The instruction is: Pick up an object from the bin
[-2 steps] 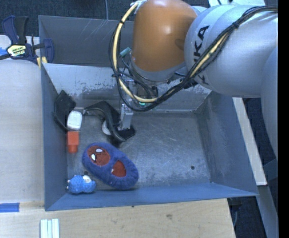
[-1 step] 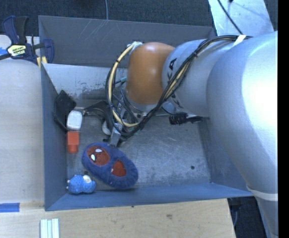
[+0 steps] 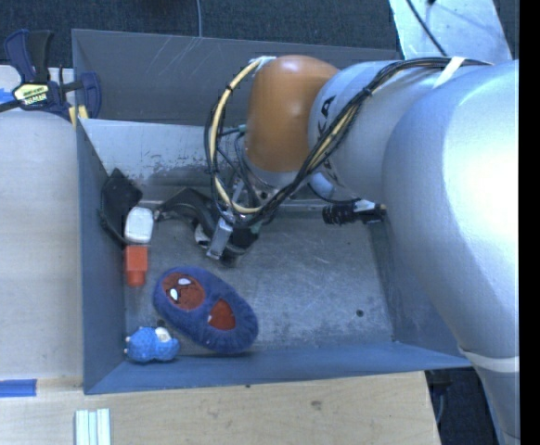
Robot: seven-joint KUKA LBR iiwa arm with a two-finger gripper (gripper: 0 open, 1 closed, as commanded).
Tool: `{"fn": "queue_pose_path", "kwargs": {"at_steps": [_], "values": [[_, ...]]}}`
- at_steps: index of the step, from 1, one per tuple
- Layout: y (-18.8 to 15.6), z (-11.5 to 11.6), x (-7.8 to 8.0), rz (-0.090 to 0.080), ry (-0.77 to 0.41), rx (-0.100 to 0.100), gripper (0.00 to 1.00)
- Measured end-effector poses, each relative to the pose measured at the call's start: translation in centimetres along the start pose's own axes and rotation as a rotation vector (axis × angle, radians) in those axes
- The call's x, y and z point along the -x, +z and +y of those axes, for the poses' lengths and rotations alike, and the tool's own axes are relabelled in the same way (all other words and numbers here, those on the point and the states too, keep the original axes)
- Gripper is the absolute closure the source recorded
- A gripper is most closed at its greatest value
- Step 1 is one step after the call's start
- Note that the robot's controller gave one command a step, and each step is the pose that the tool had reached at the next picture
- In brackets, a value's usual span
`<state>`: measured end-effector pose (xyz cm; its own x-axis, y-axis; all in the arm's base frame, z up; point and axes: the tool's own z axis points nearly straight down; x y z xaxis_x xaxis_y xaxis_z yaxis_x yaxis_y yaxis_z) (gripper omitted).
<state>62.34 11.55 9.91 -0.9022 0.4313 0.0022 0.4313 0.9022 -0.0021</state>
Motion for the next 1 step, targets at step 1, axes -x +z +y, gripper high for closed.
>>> {"fn": "queue_pose_path", "kwargs": {"at_steps": [1], "values": [[-1.74,3.47,-2.49,-0.007,0.176,0.007,0.0]]}}
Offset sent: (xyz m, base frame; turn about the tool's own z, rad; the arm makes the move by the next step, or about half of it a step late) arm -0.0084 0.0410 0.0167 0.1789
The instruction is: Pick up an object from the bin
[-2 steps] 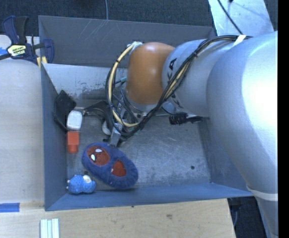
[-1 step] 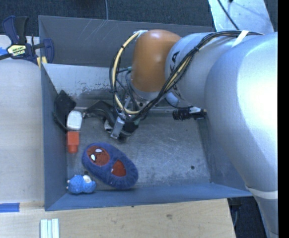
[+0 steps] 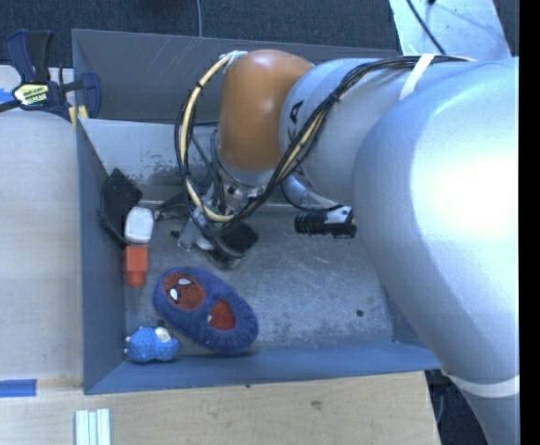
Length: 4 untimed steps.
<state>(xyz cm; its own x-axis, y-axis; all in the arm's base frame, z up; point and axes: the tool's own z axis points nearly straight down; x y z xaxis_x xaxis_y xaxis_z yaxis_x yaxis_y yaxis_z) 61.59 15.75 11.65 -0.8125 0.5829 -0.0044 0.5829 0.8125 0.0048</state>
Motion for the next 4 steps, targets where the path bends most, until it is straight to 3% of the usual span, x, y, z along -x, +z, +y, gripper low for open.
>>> {"fn": "queue_pose_path", "kwargs": {"at_steps": [1,2,3,4], "values": [[4.6,-1.4,-2.2,0.0,0.276,-0.002,0.0],[4.6,-3.5,-2.4,0.003,0.487,-0.006,0.0],[4.5,-3.5,-2.3,0.001,0.486,-0.005,1.0],[3.3,-3.7,-2.3,0.004,0.485,-0.008,1.0]]}}
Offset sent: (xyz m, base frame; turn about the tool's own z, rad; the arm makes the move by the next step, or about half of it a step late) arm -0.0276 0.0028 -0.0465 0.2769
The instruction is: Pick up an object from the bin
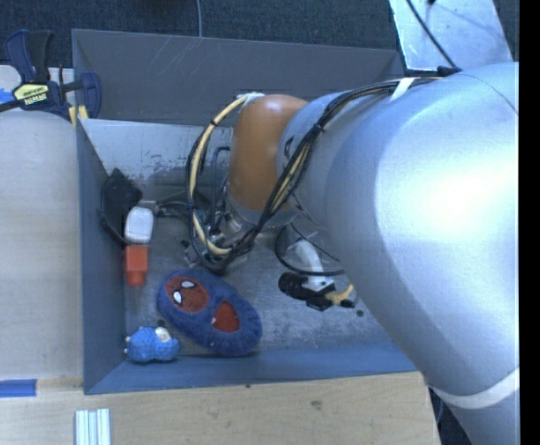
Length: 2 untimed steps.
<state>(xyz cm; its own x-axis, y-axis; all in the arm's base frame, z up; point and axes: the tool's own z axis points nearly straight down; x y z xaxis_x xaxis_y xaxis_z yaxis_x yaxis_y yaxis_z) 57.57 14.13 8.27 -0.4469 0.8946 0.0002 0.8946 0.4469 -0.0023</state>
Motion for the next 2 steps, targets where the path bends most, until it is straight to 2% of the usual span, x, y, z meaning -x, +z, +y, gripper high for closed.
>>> {"fn": "queue_pose_path", "kwargs": {"at_steps": [2], "values": [[-7.8,-0.4,0.1,0.001,-0.004,-0.004,1.0]]}}
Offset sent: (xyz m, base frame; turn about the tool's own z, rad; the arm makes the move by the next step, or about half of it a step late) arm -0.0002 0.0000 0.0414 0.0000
